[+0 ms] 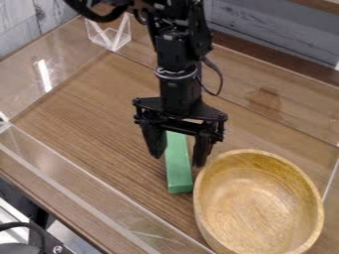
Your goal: Put the green block in the brown bowl
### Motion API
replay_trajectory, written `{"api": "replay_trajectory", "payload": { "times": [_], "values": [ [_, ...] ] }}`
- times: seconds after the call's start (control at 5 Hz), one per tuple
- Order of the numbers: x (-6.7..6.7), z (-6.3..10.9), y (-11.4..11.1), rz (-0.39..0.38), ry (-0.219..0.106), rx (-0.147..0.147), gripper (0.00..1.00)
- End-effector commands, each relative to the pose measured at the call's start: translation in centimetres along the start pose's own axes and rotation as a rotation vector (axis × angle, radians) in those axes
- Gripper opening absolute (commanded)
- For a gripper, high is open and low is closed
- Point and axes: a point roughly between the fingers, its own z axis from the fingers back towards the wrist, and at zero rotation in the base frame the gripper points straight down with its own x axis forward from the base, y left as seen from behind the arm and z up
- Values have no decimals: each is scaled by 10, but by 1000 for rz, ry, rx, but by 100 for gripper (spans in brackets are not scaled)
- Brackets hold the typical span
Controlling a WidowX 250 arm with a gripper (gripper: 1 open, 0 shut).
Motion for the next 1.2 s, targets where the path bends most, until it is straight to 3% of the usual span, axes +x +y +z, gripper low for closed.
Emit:
{"api": "replay_trajectory", "payload": {
  "times": [0.0,1.0],
  "values": [
    [5,12,0,2,-60,-23,100],
    [8,7,4,15,-80,-41,100]
  ]
}}
